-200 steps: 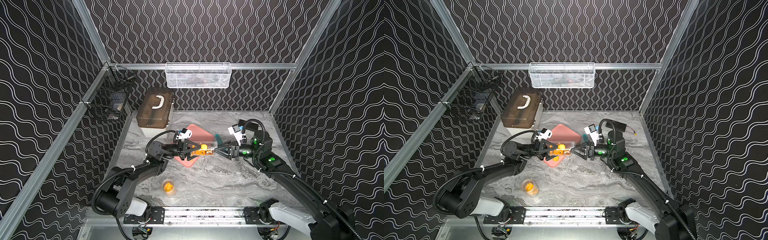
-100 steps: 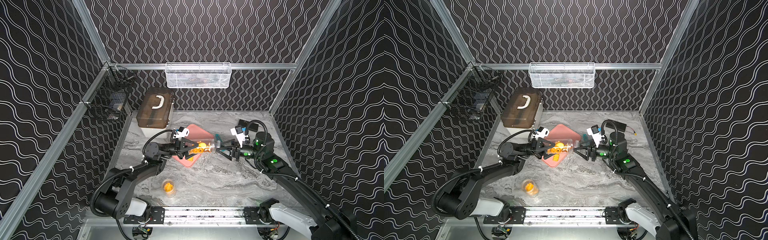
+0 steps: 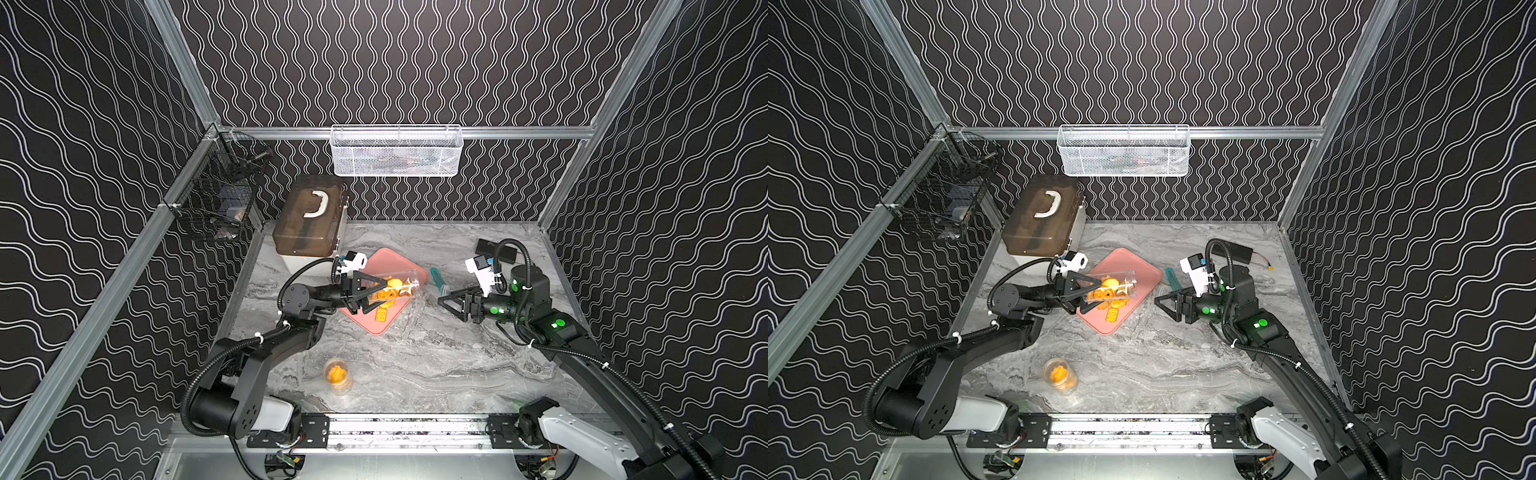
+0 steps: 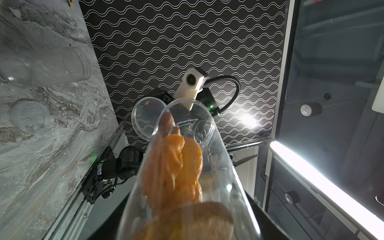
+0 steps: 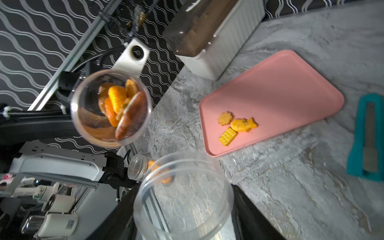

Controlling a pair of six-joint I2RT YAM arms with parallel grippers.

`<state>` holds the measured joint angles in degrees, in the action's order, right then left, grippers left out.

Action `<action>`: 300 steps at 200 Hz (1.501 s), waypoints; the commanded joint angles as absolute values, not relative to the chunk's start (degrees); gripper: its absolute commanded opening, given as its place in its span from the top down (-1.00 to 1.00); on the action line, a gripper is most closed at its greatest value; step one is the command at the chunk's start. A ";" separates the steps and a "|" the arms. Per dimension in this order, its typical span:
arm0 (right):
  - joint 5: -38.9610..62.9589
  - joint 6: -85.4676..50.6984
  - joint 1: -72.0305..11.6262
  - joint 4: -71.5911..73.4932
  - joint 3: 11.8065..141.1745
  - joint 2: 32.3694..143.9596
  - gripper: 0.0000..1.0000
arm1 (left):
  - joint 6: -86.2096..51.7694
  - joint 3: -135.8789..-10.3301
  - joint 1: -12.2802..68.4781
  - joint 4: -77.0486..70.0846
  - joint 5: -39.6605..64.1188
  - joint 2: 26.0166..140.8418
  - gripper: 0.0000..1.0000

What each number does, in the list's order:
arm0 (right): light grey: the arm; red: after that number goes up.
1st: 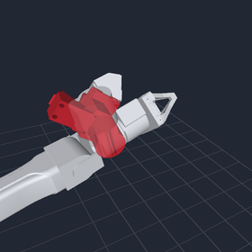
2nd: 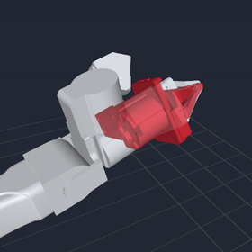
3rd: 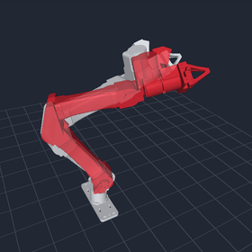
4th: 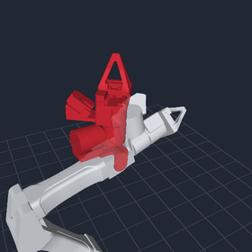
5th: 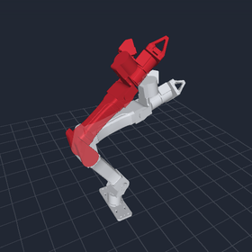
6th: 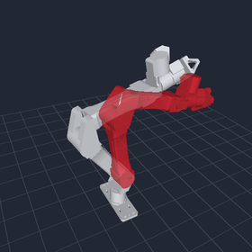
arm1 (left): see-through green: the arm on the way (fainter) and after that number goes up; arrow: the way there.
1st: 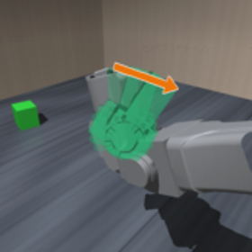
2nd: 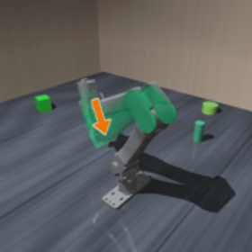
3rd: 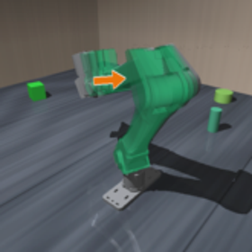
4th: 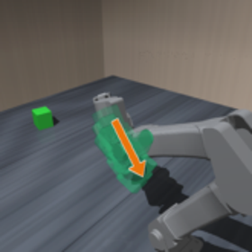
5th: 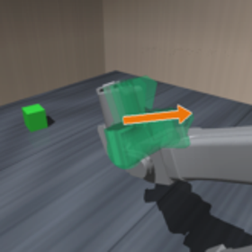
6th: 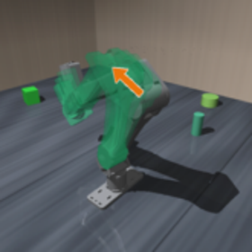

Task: Pour the cookies out of the jar
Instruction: Place the lid at the center of the board.

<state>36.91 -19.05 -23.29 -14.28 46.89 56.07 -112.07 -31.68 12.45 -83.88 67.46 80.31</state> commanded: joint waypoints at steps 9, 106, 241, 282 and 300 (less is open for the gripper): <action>31.44 -22.88 -24.02 -23.47 47.22 57.23 -0.32 | -109.98 -31.16 11.61 -84.05 67.94 79.38 -0.01; 12.35 -25.38 -37.16 -33.03 47.31 67.76 -0.33 | -106.99 -30.76 10.90 -79.43 68.20 77.46 -0.01; 5.14 -27.23 -42.41 -31.86 45.44 80.14 -0.38 | -97.24 -31.11 10.46 -63.82 68.83 71.73 -0.01; 5.36 -26.98 -42.45 -31.65 45.04 81.07 -0.43 | -94.14 -31.46 10.44 -59.20 68.38 70.76 0.00; 5.44 -27.11 -42.45 -31.28 44.71 80.87 -0.46 | -93.11 -31.79 10.37 -57.81 68.29 70.52 0.00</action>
<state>5.48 -26.52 -42.35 -31.99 45.04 80.95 -95.83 -30.96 10.50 -58.65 67.92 71.13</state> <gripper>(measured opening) 0.723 0.642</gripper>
